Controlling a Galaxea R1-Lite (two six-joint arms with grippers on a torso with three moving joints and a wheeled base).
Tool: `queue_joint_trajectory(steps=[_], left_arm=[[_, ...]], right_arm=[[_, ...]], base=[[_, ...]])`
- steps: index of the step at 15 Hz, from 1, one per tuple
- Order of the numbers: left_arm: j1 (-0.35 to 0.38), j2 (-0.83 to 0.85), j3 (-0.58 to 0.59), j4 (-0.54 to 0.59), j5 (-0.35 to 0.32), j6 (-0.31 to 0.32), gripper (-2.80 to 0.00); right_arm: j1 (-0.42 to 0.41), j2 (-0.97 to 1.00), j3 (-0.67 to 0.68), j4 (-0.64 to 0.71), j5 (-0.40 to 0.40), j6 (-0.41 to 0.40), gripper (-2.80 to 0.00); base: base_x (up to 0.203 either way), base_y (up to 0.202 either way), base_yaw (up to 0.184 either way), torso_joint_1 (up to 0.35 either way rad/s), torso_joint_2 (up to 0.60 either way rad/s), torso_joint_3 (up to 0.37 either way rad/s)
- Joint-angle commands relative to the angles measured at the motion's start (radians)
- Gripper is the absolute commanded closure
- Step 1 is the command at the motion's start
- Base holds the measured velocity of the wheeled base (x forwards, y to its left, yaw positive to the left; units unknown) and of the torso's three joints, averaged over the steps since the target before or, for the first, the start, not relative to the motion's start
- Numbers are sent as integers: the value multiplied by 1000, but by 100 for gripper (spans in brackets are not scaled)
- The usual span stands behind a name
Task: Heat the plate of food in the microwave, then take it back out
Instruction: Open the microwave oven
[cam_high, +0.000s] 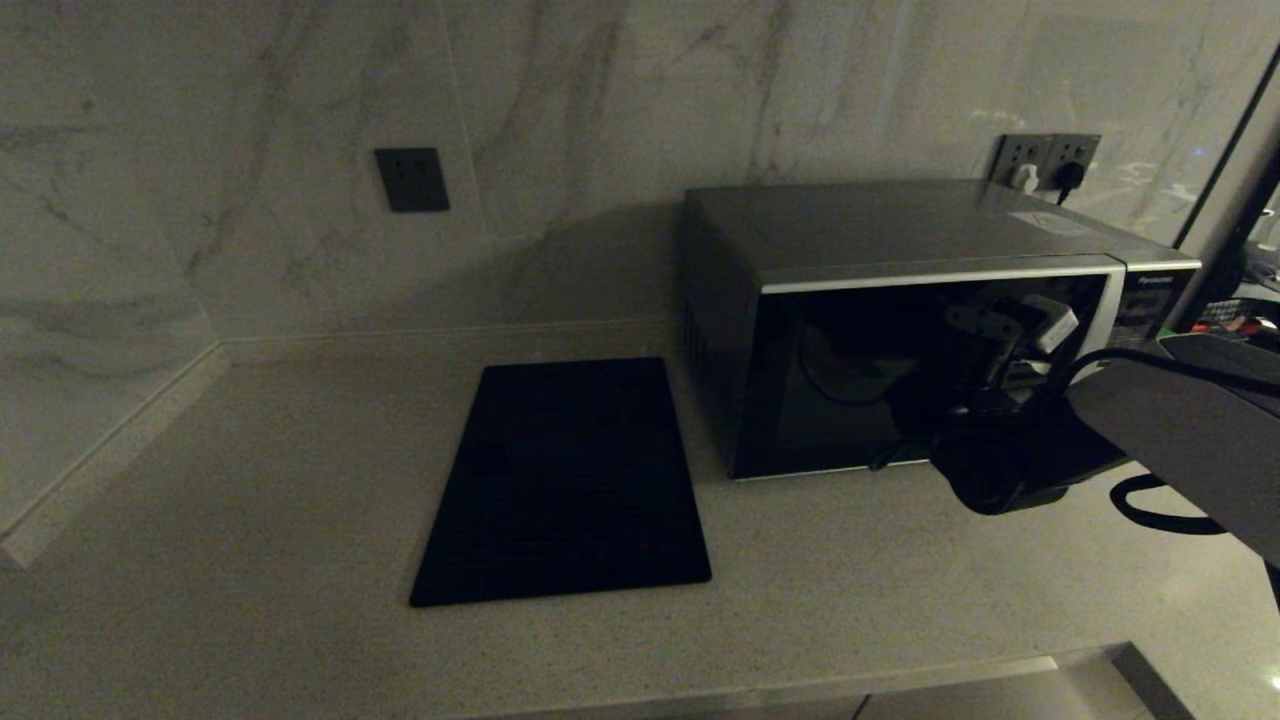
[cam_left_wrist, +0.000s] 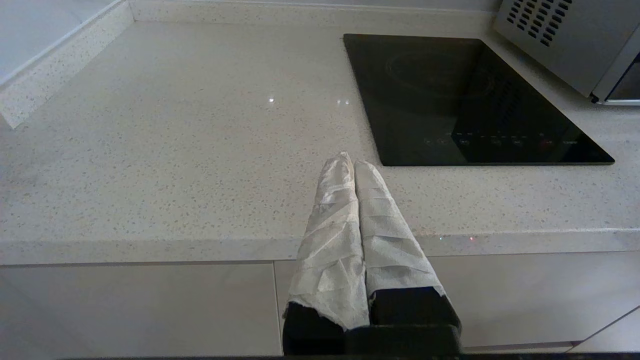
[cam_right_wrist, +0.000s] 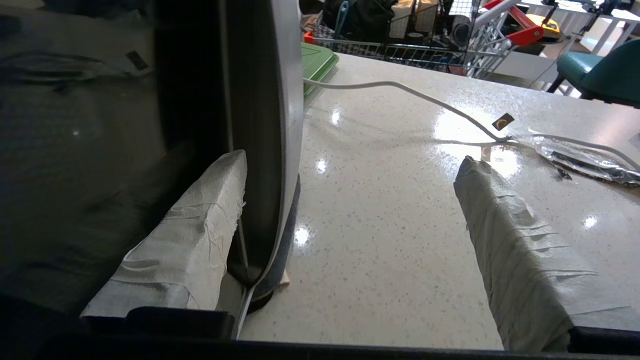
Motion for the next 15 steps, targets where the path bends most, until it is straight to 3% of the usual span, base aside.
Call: queue_joint_trajectory(steps=[1,15], left_arm=[[1,2,0,0,1,-1,0],[1,2,0,0,0,-1,0]], right_arm=[[-11,2,1,-10,-6,0,-280],[-57,-100,95,-8,-6,-11,-280]], base=[[0,0,0,0,0,0],[0,0,0,0,0,0]])
